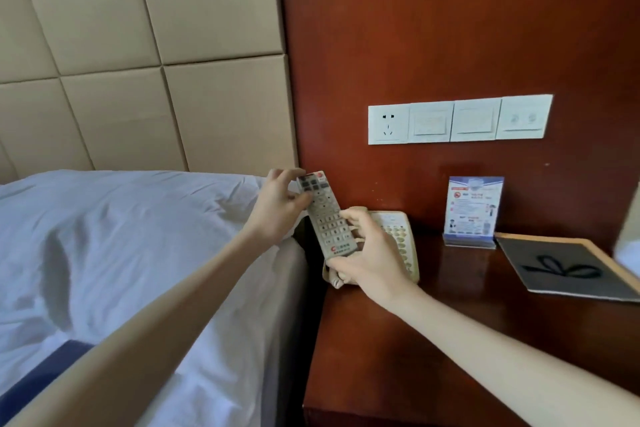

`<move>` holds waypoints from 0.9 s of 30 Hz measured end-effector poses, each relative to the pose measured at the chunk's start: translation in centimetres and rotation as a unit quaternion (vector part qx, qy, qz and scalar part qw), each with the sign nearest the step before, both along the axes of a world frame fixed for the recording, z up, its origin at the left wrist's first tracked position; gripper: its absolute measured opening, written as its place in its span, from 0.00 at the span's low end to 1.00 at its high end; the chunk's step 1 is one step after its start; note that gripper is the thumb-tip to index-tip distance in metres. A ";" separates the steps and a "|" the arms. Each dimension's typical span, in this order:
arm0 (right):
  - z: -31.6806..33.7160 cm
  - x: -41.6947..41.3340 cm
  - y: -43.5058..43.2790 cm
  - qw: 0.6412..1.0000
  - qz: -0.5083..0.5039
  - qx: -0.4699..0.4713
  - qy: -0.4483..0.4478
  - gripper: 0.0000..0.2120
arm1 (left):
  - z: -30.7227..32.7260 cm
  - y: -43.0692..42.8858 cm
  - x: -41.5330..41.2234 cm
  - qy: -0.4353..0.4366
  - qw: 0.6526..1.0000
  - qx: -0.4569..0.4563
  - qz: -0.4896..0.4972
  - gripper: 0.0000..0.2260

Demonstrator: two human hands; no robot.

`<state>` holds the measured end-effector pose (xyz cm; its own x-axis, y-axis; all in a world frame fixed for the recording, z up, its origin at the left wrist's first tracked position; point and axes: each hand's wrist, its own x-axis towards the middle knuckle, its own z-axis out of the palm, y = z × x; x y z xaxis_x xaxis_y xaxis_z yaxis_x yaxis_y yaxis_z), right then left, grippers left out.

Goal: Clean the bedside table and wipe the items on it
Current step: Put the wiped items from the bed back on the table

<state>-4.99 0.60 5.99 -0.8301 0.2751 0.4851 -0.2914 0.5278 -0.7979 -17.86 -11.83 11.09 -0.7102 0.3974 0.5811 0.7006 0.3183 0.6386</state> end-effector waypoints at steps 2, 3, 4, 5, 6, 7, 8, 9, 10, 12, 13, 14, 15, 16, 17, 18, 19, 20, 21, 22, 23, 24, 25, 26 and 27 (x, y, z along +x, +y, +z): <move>-0.3 0.3 1.7 1.000 -0.017 0.000 -0.009 0.32 | -0.5 2.1 0.0 -0.005 1.000 -0.003 -0.013 0.16; -0.4 0.5 2.6 1.000 -0.025 -0.002 -0.014 0.32 | -0.8 3.2 0.0 -0.007 1.000 -0.002 -0.020 0.17; -0.6 0.7 3.5 0.999 -0.033 -0.002 -0.017 0.32 | -1.1 4.3 0.1 -0.009 0.999 0.002 -0.030 0.18; -0.8 0.9 4.4 0.999 -0.040 -0.004 -0.018 0.33 | -1.5 5.5 0.2 -0.011 0.999 0.004 -0.043 0.18; -1.0 1.2 5.4 0.999 -0.047 -0.006 -0.019 0.33 | -1.8 6.6 0.3 -0.015 0.998 0.005 -0.058 0.19; -1.2 1.4 6.3 0.998 -0.055 -0.008 -0.021 0.32 | -2.2 7.8 0.5 -0.022 0.997 0.004 -0.073 0.19; -1.5 1.6 7.3 0.998 -0.065 -0.008 -0.026 0.32 | -2.6 8.9 0.7 -0.029 0.996 0.000 -0.088 0.20; -1.9 1.8 8.2 0.996 -0.077 -0.007 -0.032 0.32 | -3.1 10.0 0.9 -0.034 0.994 -0.005 -0.100 0.20; -2.2 2.0 9.2 0.995 -0.089 -0.006 -0.041 0.32 | -3.5 11.1 1.1 -0.037 0.993 -0.013 -0.111 0.19; -3.0 2.4 11.2 0.992 -0.104 -0.004 -0.067 0.33 | -4.5 13.2 1.5 -0.034 0.991 -0.043 -0.119 0.19; -3.5 2.6 12.1 0.991 -0.107 -0.002 -0.083 0.34 | -5.1 14.1 1.7 -0.030 0.990 -0.065 -0.119 0.18; -4.0 2.9 12.9 0.989 -0.110 -0.003 -0.100 0.34 | -5.7 15.0 1.9 -0.030 0.988 -0.088 -0.121 0.19; -4.5 3.1 13.6 0.987 -0.114 -0.005 -0.115 0.33 | -6.2 15.9 2.1 -0.036 0.985 -0.111 -0.128 0.19; -5.1 3.3 14.3 0.985 -0.119 -0.010 -0.128 0.34 | -6.7 16.7 2.2 -0.047 0.981 -0.132 -0.137 0.19; -5.7 3.5 15.0 0.983 -0.123 -0.014 -0.138 0.34 | -7.2 17.5 2.2 -0.057 0.976 -0.150 -0.144 0.19; -6.2 3.6 15.6 0.981 -0.127 -0.017 -0.147 0.34 | -7.7 18.2 2.3 -0.062 0.973 -0.166 -0.150 0.20; -6.7 3.7 16.2 0.979 -0.132 -0.019 -0.153 0.34 | -8.1 18.9 2.3 -0.064 0.970 -0.179 -0.154 0.20; -7.2 3.8 16.7 0.978 -0.136 -0.022 -0.159 0.34 | -8.4 19.6 2.2 -0.067 0.967 -0.190 -0.156 0.20; -7.6 3.8 17.1 0.976 -0.140 -0.023 -0.163 0.34 | -8.7 20.2 2.2 -0.073 0.964 -0.202 -0.158 0.20; -7.9 3.9 17.4 0.975 -0.141 -0.025 -0.167 0.34 | -9.0 20.7 2.1 -0.081 0.961 -0.213 -0.159 0.20; -8.1 3.9 17.7 0.975 -0.141 -0.027 -0.170 0.34 | -9.3 21.2 2.1 -0.087 0.957 -0.225 -0.159 0.21; -8.4 4.0 17.9 0.975 -0.139 -0.027 -0.173 0.34 | -9.5 21.6 2.0 -0.091 0.955 -0.237 -0.157 0.21; -8.6 4.0 18.2 0.974 -0.139 -0.026 -0.176 0.35 | -9.8 22.0 1.8 -0.092 0.953 -0.247 -0.151 0.21; -8.8 3.9 18.4 0.974 -0.139 -0.023 -0.178 0.35 | -10.0 22.3 1.7 -0.094 0.952 -0.254 -0.143 0.21; -8.9 3.8 18.5 0.974 -0.139 -0.021 -0.180 0.35 | -10.1 22.6 1.6 -0.097 0.952 -0.258 -0.134 0.21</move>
<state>-1.16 19.14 -2.90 -0.8353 0.5258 0.1604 0.1600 0.5116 -0.8442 -16.29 10.79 0.99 -0.6171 0.7765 0.1278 0.6856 0.4508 0.5716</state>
